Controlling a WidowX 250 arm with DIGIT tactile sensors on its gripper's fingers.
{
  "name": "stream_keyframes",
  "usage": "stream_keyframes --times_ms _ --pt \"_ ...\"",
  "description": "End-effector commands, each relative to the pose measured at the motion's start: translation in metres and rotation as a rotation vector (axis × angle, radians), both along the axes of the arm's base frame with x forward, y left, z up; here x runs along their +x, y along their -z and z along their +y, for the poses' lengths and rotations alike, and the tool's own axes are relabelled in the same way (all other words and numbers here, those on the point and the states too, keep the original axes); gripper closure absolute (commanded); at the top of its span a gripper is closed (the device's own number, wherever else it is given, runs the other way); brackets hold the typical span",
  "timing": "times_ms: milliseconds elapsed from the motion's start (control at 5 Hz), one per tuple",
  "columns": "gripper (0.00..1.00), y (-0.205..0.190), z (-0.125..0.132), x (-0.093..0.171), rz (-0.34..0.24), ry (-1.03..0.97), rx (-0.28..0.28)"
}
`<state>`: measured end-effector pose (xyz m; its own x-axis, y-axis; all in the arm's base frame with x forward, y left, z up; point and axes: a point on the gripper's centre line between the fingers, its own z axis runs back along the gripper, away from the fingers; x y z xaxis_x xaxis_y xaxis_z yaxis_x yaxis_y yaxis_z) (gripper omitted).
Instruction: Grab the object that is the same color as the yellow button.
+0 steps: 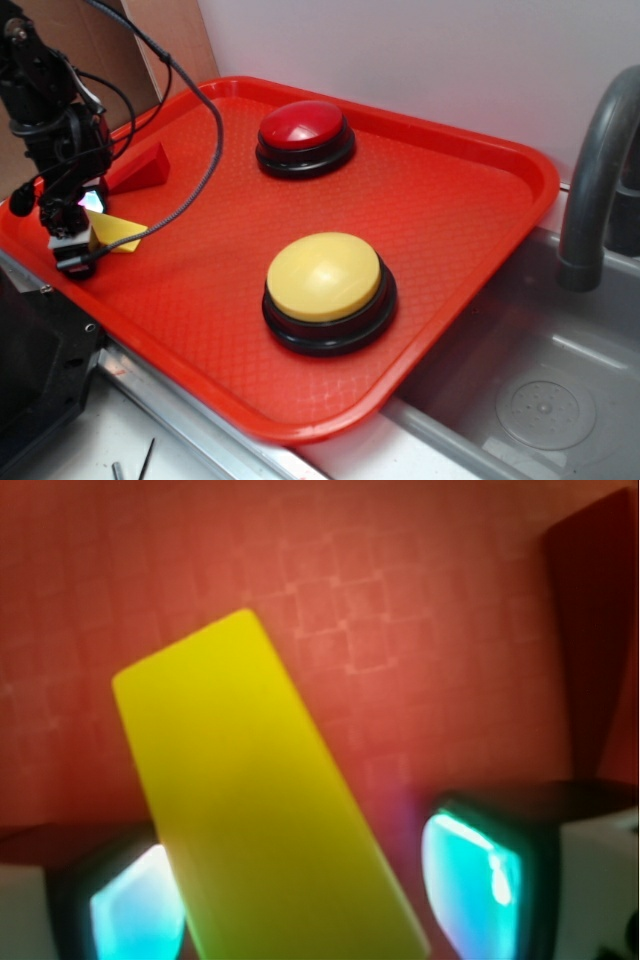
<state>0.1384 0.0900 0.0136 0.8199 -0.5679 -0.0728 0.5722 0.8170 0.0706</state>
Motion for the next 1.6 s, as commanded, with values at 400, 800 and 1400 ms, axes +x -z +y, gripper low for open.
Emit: stream_keyframes --times_ms 400,800,1400 --pt "1.00 -0.019 -0.003 0.020 0.032 -0.088 -0.026" --pt "1.00 -0.116 -0.036 0.006 -0.102 -0.549 0.052" --pt "1.00 -0.171 -0.051 0.019 -0.169 -0.681 -0.037"
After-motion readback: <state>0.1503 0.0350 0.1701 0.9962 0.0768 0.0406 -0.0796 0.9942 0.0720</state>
